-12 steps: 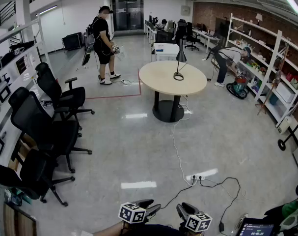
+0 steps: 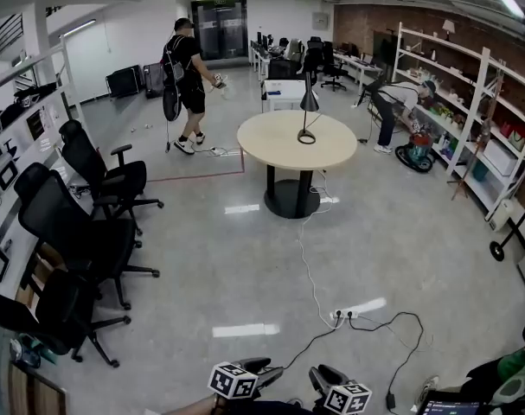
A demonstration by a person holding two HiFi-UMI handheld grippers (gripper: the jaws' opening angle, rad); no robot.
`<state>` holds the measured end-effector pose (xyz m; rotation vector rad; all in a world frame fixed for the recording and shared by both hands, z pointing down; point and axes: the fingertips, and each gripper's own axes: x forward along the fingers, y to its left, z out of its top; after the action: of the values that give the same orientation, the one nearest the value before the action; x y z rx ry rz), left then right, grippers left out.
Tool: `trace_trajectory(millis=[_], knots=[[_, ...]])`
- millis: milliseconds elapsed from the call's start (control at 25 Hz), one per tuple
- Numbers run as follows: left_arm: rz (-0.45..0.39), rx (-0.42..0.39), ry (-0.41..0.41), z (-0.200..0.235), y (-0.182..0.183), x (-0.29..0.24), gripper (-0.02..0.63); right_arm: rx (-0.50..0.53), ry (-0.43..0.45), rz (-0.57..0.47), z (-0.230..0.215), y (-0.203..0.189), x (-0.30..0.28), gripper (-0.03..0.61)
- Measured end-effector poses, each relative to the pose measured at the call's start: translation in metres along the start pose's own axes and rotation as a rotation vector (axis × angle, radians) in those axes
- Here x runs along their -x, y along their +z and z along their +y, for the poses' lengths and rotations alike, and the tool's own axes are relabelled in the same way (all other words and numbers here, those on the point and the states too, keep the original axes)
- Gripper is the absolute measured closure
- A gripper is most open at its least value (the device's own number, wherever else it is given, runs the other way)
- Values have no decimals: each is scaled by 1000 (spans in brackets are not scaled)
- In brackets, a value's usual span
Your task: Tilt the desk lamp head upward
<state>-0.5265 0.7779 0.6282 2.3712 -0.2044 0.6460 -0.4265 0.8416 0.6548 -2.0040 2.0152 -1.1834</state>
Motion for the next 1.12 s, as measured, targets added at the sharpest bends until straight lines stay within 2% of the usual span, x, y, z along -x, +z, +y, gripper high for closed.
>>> trace_trajectory(millis=[280,520,760,960,1120], knots=[[26,-16,-1,-18,-6,-19,399,-16,-6,-1,-21,-6,16,453],[61,-56,-22,-49,-9,-50,399,-54,12,-77,-43,10,44,453],[90,-83,-26,-70,-26,-62,399,-85,1,-76,-62,2,59,453],[45,-23,33,-51,-12,-50,399,-105,37,-38,-55,-5,45,451],[57,17,27,-44,-8,-53,399,-107,40,-26,-56,3,33,453]])
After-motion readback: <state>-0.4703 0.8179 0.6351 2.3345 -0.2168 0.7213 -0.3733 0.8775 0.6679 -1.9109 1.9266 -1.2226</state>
